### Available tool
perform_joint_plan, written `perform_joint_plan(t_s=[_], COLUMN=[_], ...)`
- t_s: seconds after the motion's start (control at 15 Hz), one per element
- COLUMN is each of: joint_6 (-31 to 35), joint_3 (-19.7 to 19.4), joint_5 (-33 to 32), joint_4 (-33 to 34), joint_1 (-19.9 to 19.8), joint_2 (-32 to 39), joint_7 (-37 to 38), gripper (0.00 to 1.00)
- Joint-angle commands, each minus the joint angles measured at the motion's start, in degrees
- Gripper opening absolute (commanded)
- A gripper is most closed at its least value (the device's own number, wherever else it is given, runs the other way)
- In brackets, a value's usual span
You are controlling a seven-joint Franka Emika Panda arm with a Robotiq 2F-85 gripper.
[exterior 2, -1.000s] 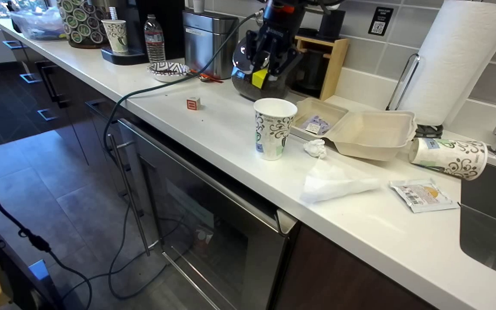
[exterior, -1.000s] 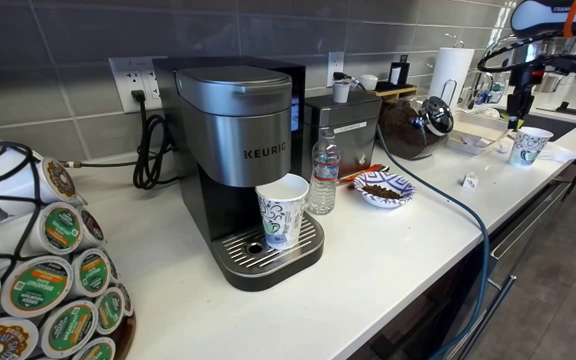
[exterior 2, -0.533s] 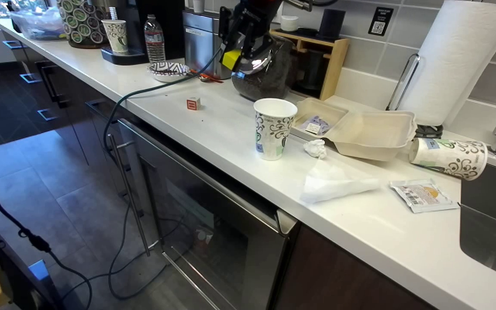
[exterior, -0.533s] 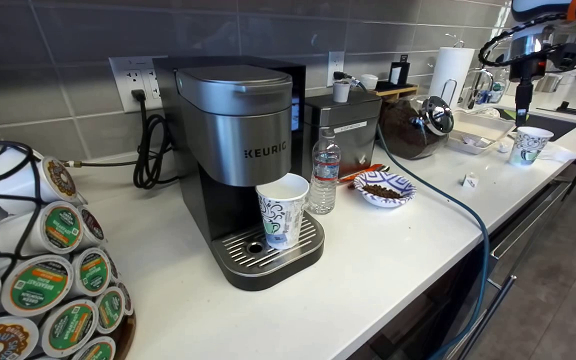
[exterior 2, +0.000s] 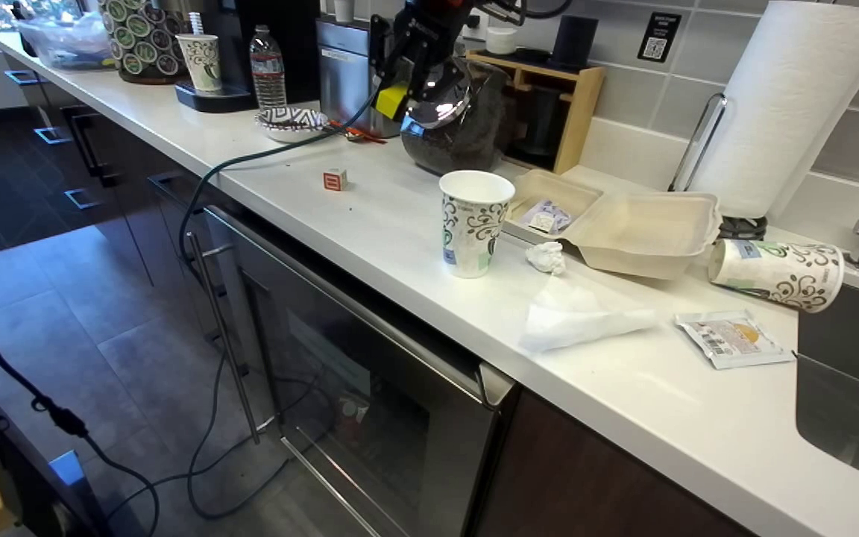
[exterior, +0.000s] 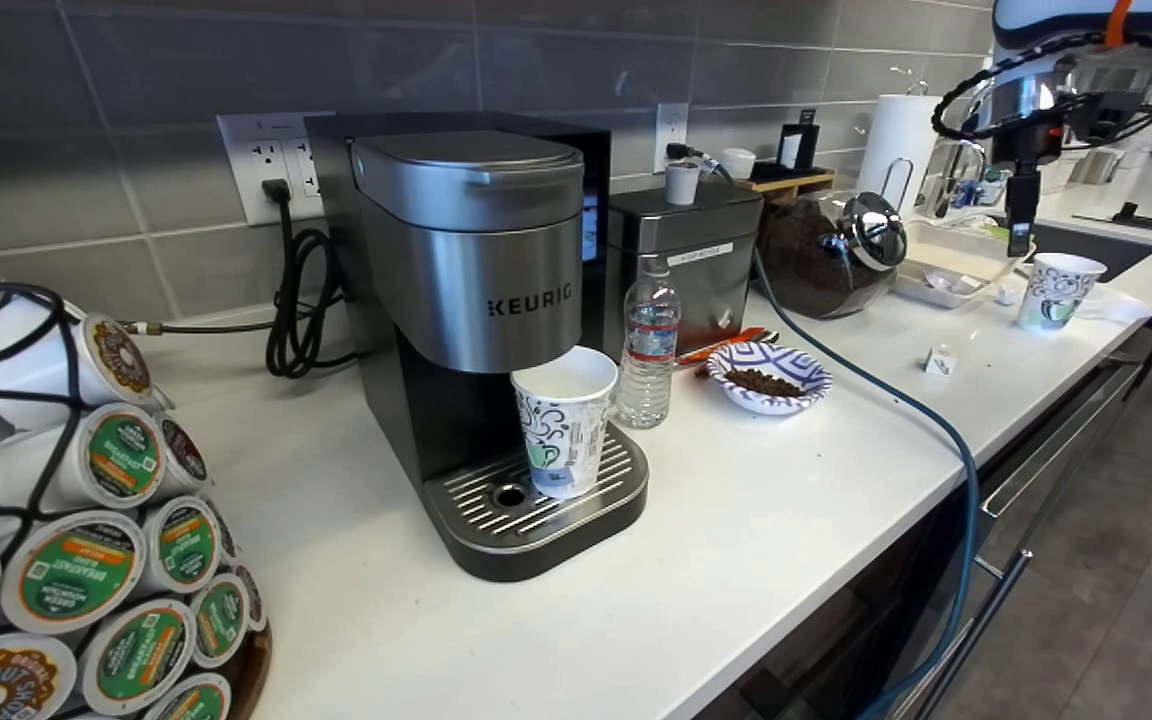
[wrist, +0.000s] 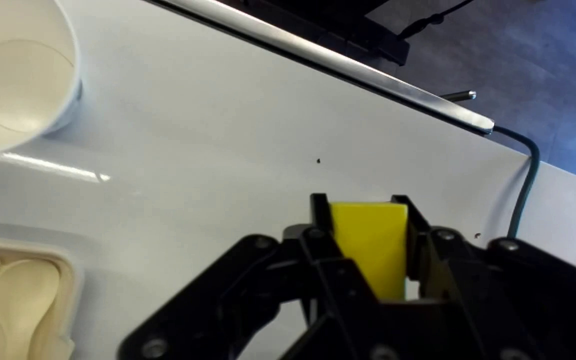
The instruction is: Remove one white square and yellow block from the food pack.
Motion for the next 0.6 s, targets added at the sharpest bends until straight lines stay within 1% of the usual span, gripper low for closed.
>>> perform_joint_plan(t_s=[0.0,0.13,0.27,0.4,0.53], joint_6=[0.6,2.8,6.7,10.5,13.4], joint_3=[-0.2,-0.4,-0.6,-0.8,-0.8], joint_5=[-0.2,0.0,0.1,0.1,0.6], joint_4=[0.7,1.2,1.3,1.1,1.1], joint_1=[3.0,4.1,4.6,4.6,3.8], joint_2=[1.3,1.9,2.6,3.3,3.7], joint_7=[-0.3,1.8,4.3,6.7,9.2], gripper=[0.09,0.09,0.09,0.09,0.09])
